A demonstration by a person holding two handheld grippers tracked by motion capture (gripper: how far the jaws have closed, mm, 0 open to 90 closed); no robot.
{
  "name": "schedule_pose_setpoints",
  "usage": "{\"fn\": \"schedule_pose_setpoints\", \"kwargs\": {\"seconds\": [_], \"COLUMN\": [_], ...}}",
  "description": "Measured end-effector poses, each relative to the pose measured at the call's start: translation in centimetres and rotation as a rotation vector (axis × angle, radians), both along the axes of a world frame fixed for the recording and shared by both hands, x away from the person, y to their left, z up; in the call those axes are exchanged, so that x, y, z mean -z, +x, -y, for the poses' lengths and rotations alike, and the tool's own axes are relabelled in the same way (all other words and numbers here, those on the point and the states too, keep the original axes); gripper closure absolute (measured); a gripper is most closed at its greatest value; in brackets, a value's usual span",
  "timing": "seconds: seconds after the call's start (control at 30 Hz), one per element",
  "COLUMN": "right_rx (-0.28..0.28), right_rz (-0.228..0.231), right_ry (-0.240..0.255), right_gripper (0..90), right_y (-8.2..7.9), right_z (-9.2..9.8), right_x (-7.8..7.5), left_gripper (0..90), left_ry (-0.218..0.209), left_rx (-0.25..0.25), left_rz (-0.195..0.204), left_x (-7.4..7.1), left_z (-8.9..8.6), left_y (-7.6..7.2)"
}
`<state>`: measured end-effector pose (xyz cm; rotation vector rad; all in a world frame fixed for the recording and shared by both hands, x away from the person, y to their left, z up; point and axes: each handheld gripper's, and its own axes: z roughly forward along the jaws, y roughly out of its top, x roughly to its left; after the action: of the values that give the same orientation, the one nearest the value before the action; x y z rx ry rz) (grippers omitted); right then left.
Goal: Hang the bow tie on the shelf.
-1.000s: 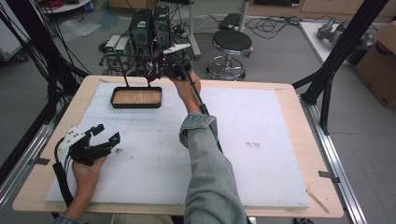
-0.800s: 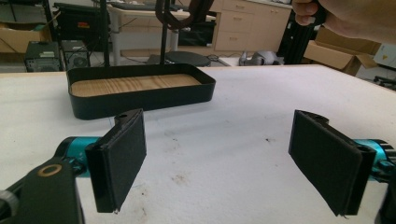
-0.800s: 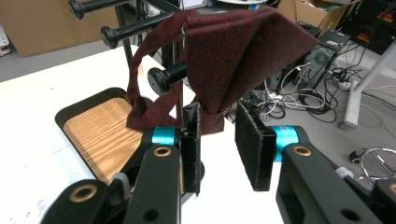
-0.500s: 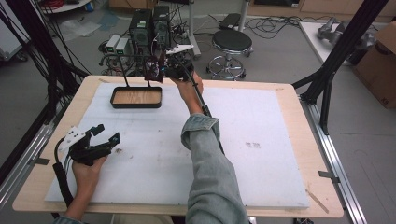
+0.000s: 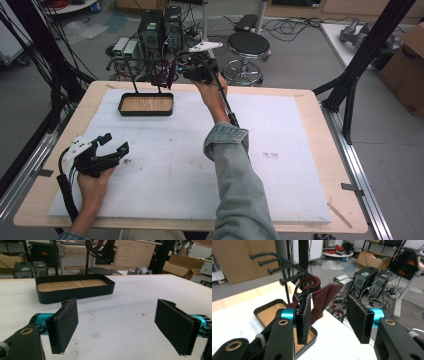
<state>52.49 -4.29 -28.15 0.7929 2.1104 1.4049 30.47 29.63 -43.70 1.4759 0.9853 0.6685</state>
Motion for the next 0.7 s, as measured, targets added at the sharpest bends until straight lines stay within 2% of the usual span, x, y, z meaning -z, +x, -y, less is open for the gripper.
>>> {"fn": "schedule_pose_setpoints", "kwargs": {"seconds": [0.33, 0.37, 0.47, 0.7], "right_rx": [-0.005, -0.005, -0.001, 0.022], "right_rz": [0.054, 0.054, 0.076, 0.102], "right_ry": [0.065, 0.065, 0.102, 0.122], "right_gripper": [42.5, 42.5, 39.9, 30.8], "right_y": [-2.5, -2.5, -3.6, -5.4], "right_z": [3.8, 3.8, 5.7, 8.7], "right_x": [-3.1, -3.1, -3.9, -4.8], "left_gripper": [19.3, 19.3, 19.2, 19.2], "left_ry": [0.003, 0.005, 0.01, 0.011], "left_rx": [-0.003, -0.003, -0.002, -0.005], "left_rz": [-0.001, -0.002, -0.002, -0.004], "left_x": [0.0, 0.0, 0.0, 0.0], "left_z": [0.0, 0.0, 0.0, 0.0], "left_y": [0.0, 0.0, 0.0, -0.1]}}
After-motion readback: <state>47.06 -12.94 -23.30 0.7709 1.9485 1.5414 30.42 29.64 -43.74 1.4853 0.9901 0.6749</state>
